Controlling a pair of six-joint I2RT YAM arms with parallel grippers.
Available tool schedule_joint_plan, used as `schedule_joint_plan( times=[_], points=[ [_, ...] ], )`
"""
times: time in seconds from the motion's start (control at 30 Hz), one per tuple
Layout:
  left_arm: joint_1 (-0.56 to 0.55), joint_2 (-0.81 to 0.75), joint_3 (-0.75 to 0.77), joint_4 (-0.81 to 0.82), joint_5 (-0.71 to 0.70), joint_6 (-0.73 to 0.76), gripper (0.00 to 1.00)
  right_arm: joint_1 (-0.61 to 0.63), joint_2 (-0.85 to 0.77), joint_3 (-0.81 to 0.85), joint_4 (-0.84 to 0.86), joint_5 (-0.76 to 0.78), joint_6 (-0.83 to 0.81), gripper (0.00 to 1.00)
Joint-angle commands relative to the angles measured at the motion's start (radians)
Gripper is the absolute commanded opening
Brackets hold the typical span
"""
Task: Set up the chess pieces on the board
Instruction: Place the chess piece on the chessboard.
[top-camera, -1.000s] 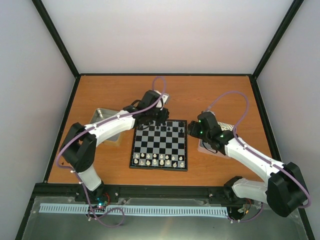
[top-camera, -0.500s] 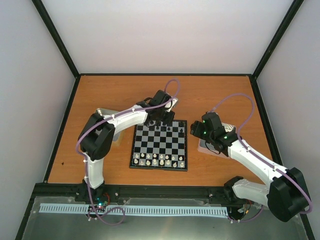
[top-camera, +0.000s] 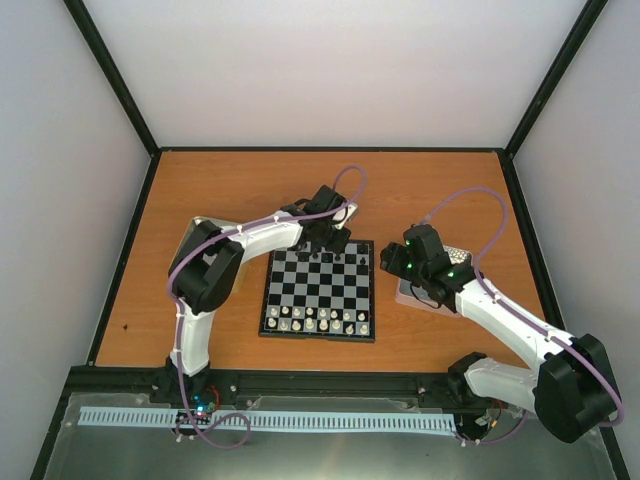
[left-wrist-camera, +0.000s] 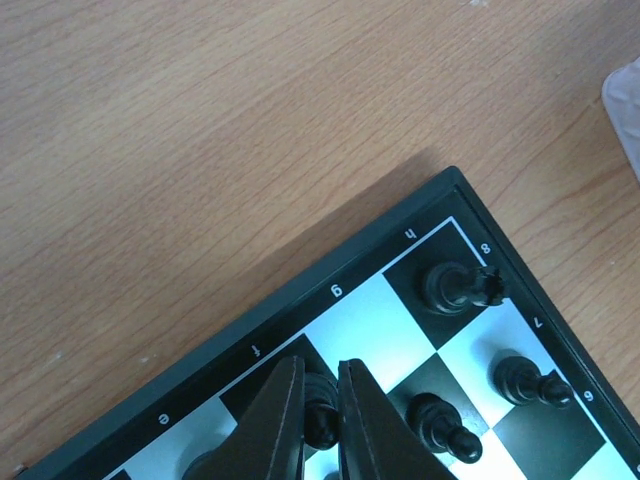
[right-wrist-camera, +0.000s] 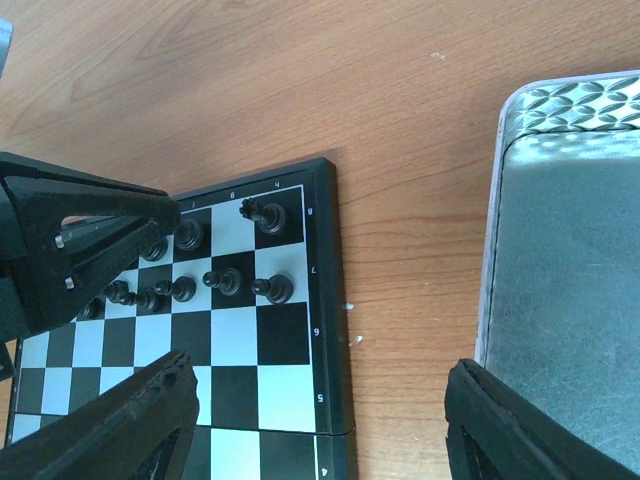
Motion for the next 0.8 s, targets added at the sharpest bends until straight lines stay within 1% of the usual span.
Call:
schedule_joint_plan(
  times=[0.0,0.07,0.17,0.23,0.27,0.53,0.63,0.77],
  points=[
    [-0.003,0.01,0.045,-0.007,-0.037,0.015,0.03,-0.01,0.002,-0.011,-0.003,0.003,0.002,0.68],
    [-0.003,0.01,0.045,-0.008,-0.044,0.013,0.04,-0.01,0.004,-0.009,-0.002,0.002,0.0,0.68],
    [-0.003,0.008,0.047,-0.013,-0.037,0.017,0.11,-0.012,0.008,-0.01,-0.002,-0.002,0.001,0.68],
    [-0.003,0.0,0.047,-0.02,-0.034,0.024,0.18,-0.012,0.007,-0.008,-0.003,-0.006,0.002,0.68],
    [-0.003,-0.004,0.047,-0.025,-0.033,0.026,0.2,-0.012,0.006,-0.008,-0.003,-0.009,0.003,0.68],
    [-0.003,-0.049,0.068,-0.046,-0.021,0.012,0.3,-0.016,-0.024,-0.001,-0.019,-0.006,0.003,0.68],
    [-0.003,-0.073,0.081,-0.036,0.005,0.006,0.31,-0.016,-0.036,0.003,-0.032,-0.003,0.007,0.68],
    [-0.003,-0.088,0.094,-0.037,0.018,-0.001,0.27,-0.018,-0.052,-0.003,-0.04,-0.002,0.014,0.68]
  ],
)
